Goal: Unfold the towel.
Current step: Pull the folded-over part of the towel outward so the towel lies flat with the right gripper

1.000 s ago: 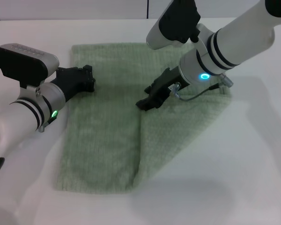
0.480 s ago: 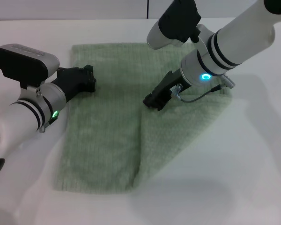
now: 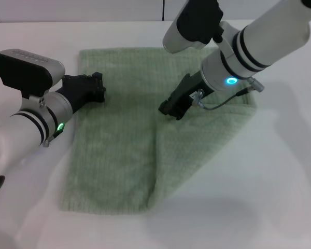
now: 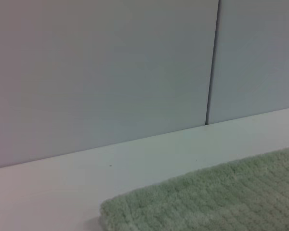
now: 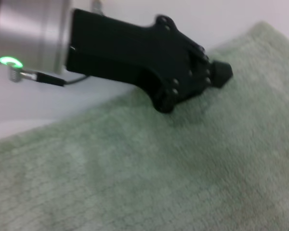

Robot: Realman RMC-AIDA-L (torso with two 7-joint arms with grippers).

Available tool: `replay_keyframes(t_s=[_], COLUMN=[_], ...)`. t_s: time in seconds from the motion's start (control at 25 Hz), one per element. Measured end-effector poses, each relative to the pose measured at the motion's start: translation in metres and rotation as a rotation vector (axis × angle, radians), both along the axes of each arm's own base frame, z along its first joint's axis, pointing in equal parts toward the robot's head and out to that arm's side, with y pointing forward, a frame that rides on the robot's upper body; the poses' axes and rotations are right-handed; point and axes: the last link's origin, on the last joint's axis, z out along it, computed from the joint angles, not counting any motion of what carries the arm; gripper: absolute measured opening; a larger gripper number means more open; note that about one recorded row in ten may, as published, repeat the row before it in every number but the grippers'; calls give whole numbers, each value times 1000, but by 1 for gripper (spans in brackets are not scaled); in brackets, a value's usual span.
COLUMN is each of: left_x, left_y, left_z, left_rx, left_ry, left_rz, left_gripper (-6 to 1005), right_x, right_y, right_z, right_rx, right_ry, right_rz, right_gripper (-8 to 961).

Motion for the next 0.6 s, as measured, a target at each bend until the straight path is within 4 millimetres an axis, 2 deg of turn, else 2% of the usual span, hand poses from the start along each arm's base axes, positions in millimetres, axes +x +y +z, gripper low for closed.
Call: replay_keyframes(t_s=[0.28,0.36,0.4,0.44,0.6], left_x=[0,0,0,0,0], left_y=[0,0,0,0,0], left_z=[0,0,0,0,0], left_rx=[-1,-1,-1,-1,-1], left_ry=[2,2,1,1,1], left_rz=[0,-2,-2,-3,-3], left_gripper=[-1,-2,-2,-2,2], right_x=[-14,-19,-27,-27,-40], right_y=[-16,-24,-36,-36,-59], right_z=[21,30,39,39,57], right_rx=[-48,-69,-98,-98,-163], right_ry=[-32,-49,-58,-58,-87], right_rz=[98,147,201,201,288], right_gripper=[1,2,2,2,2])
